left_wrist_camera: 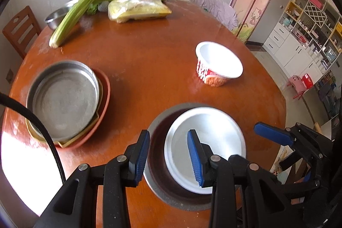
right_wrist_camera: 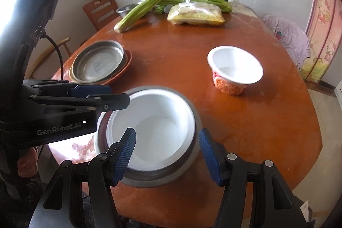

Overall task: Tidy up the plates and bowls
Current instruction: 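Lower the white bowl into the steel bowl and open the left tool, then move the left tool to the second white red-printed bowl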

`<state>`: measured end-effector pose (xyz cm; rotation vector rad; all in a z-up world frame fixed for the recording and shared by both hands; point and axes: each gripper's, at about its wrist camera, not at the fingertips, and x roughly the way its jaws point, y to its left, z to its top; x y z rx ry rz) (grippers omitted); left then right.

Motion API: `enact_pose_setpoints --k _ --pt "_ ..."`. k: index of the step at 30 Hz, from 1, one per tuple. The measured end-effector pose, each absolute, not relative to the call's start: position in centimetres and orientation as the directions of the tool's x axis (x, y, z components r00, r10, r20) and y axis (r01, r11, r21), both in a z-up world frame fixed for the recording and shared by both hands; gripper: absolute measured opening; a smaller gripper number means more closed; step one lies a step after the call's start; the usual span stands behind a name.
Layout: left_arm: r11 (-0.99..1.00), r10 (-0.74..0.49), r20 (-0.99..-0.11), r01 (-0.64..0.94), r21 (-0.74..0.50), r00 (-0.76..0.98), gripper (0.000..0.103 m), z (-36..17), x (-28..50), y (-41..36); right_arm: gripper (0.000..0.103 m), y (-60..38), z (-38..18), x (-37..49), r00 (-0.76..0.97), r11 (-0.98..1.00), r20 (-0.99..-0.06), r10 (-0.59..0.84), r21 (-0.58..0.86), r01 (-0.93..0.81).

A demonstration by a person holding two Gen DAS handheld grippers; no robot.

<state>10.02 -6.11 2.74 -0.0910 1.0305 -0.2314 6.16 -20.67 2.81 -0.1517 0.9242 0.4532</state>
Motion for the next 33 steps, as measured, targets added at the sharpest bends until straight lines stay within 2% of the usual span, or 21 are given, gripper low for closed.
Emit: enact_pose_setpoints --k 13,33 --pt "0.965 -0.234 -0.803 0.229 -0.124 0.548 0.042 6.9 15.9 -9.1 0.065 -25.1 6.0 11.3 0.623 0.95 -0.737 0.263 0.085 -0.301" --pt "0.94 -0.262 -0.89 0.307 -0.148 0.373 0.042 1.3 27.2 -14.6 0.066 -29.4 0.9 21.7 0.52 0.979 -0.831 0.198 0.146 -0.14"
